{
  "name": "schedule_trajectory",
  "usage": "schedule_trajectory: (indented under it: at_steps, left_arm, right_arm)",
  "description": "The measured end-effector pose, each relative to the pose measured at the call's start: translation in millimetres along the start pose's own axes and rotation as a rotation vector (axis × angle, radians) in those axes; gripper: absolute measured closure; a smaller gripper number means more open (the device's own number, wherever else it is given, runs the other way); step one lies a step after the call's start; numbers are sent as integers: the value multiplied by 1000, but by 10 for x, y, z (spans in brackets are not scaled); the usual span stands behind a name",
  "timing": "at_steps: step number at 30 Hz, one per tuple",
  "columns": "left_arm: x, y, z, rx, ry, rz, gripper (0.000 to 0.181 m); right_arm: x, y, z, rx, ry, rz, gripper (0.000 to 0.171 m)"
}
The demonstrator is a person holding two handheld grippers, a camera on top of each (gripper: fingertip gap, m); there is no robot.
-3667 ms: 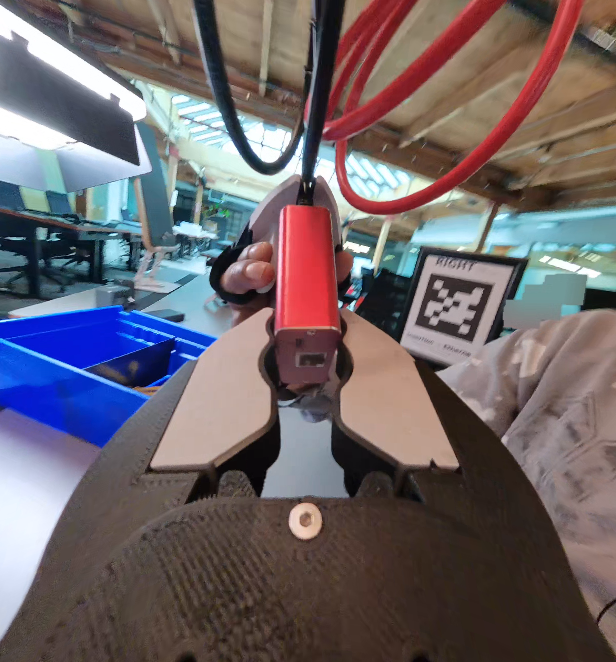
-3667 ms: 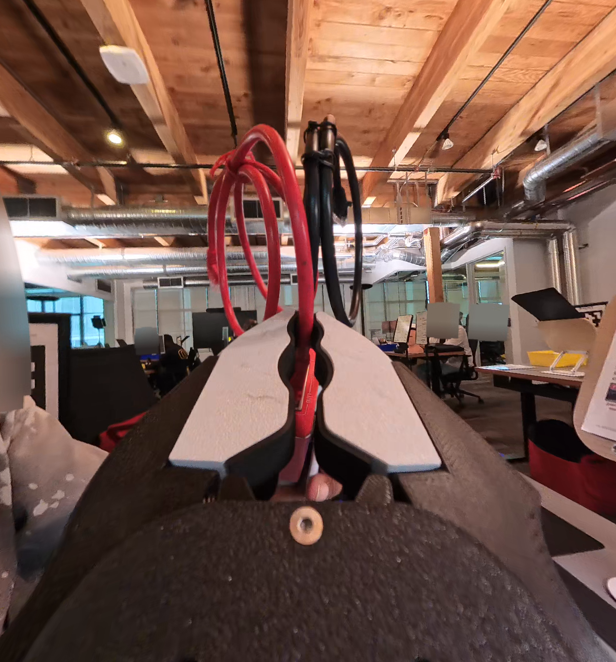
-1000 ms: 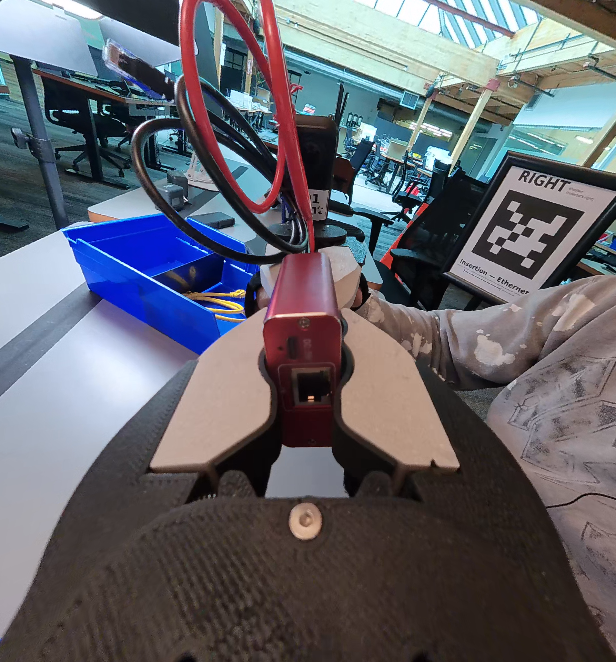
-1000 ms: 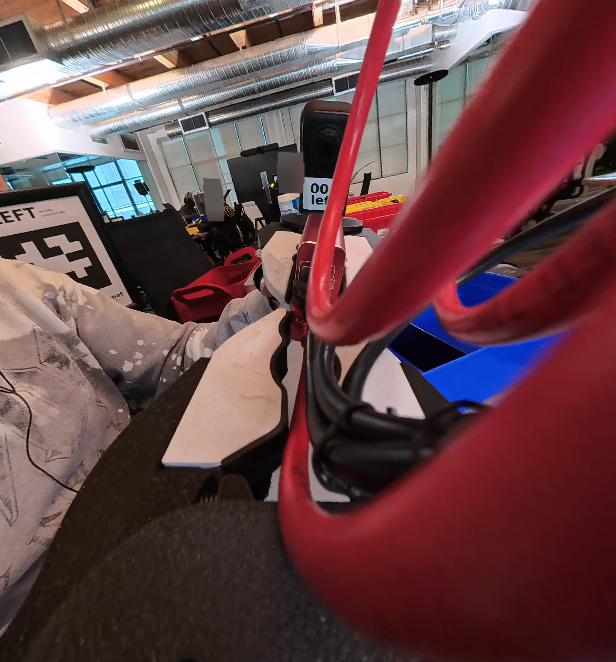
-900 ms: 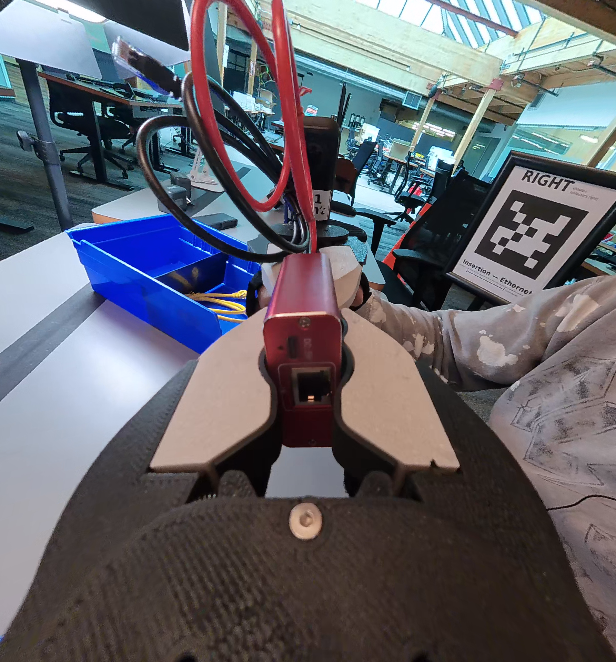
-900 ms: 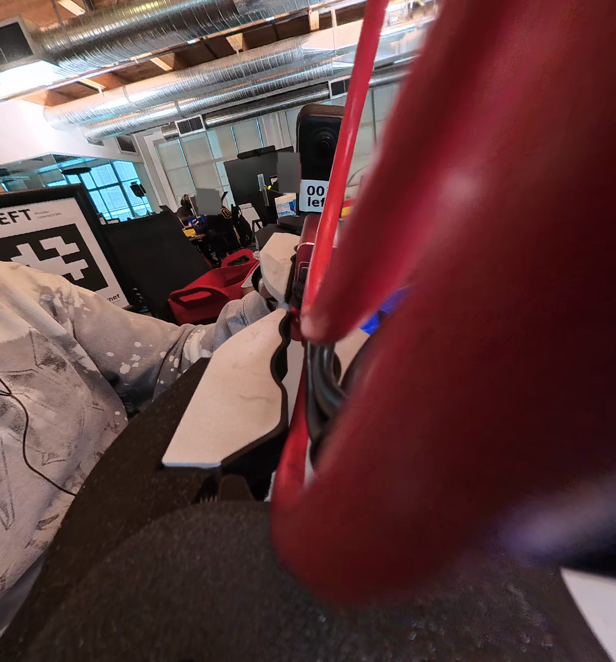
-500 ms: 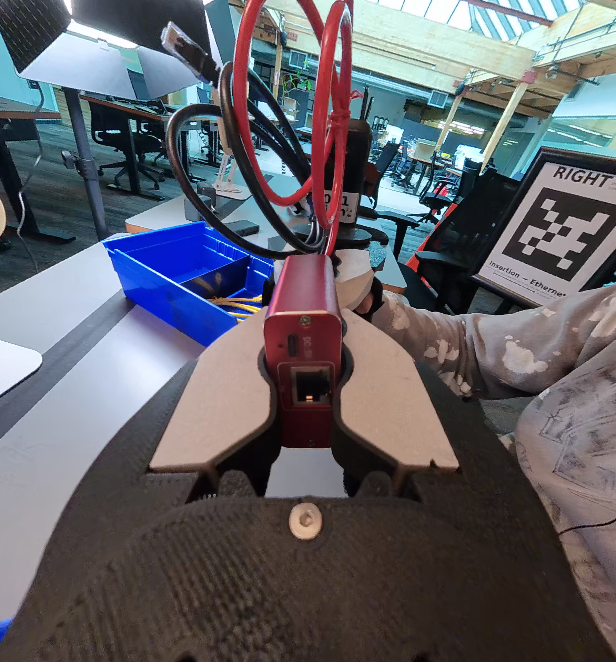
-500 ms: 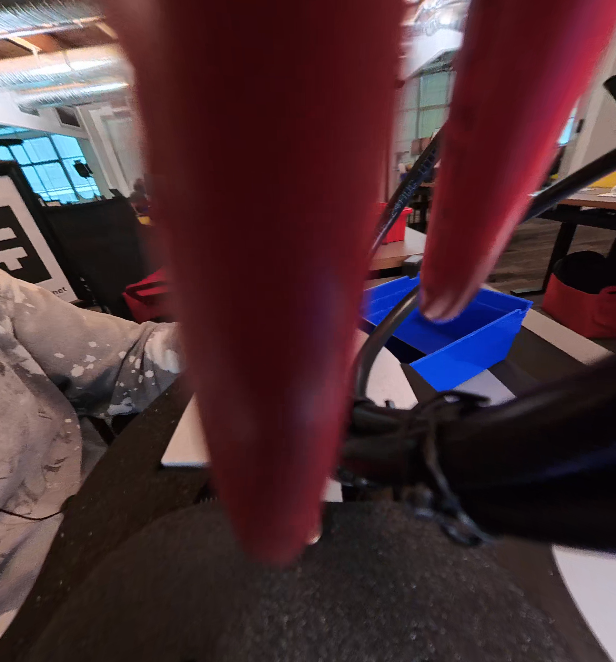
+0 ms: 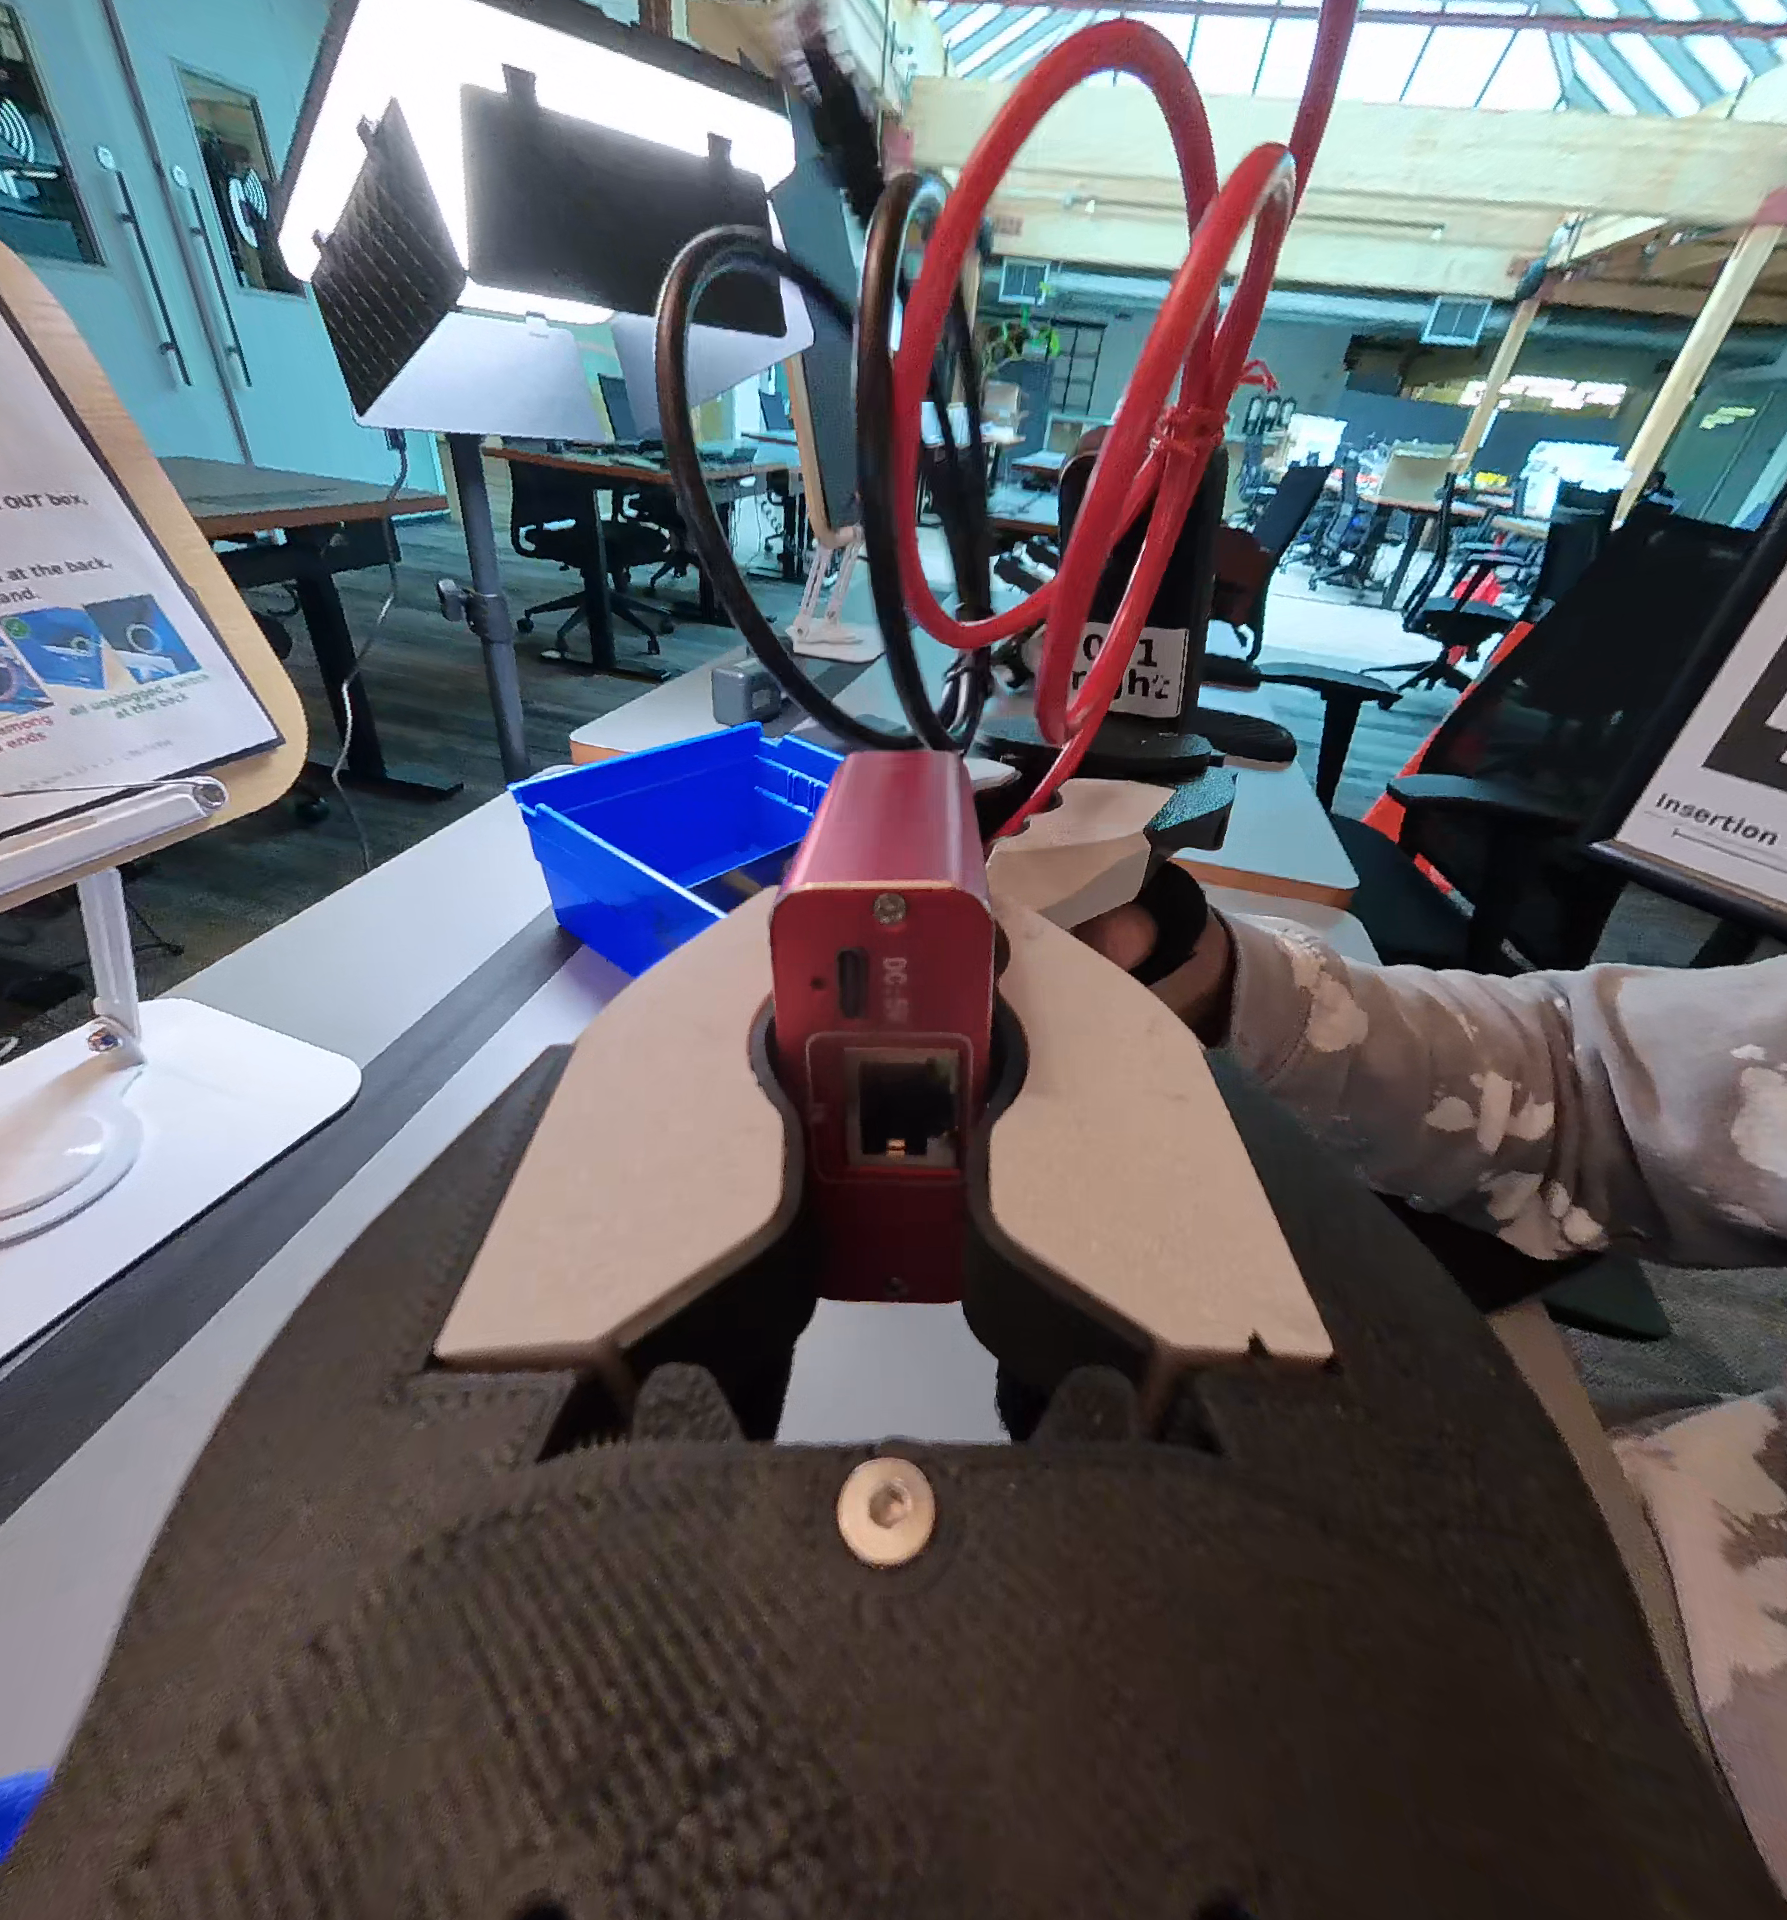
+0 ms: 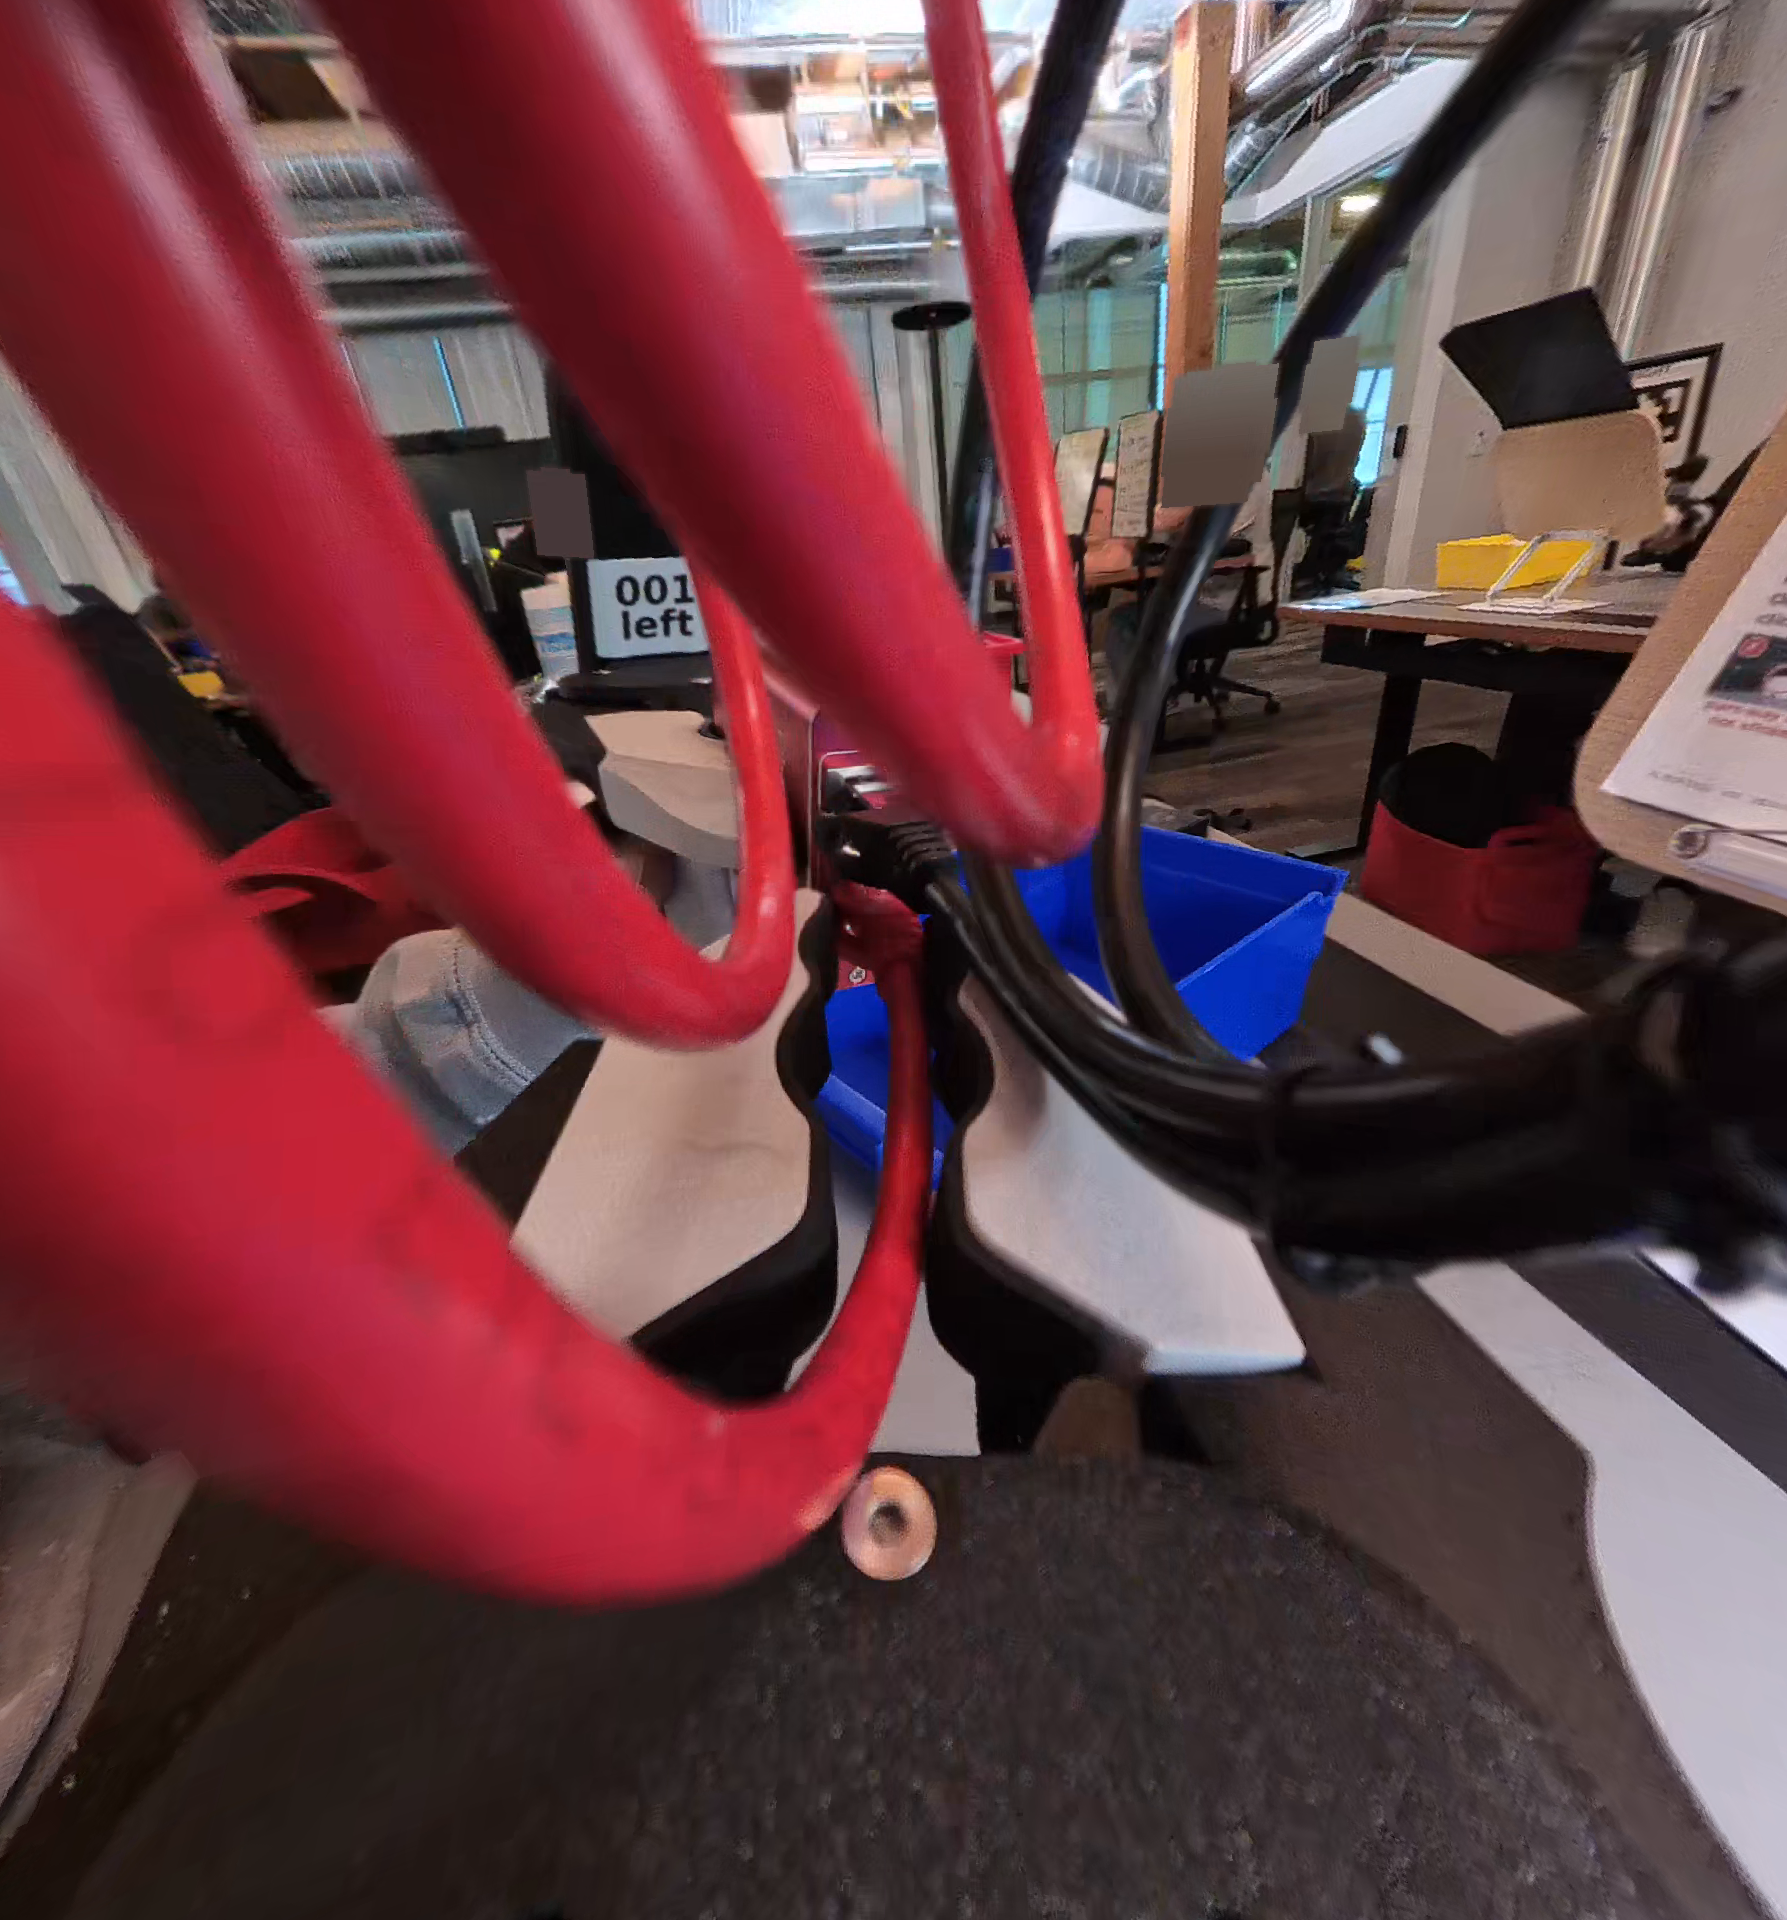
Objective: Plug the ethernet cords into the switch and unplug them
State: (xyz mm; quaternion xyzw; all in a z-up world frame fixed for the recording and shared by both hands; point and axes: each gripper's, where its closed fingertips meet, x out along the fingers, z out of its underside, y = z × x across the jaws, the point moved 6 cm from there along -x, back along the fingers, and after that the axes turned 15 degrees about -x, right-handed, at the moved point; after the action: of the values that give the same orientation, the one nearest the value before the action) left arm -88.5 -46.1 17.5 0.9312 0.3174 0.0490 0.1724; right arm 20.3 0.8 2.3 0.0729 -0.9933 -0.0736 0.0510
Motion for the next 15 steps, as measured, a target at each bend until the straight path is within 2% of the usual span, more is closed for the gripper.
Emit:
schedule_trajectory:
  at_steps: [12, 15]
  left_arm:
    - [19, -102, 43, -119, 58, 108, 152]
    - [29, -105, 46, -111, 56, 108, 151]
  right_arm:
    - [-17, 26, 57, 58, -29, -56, 159]
    - [-23, 36, 80, 81, -28, -73, 90]
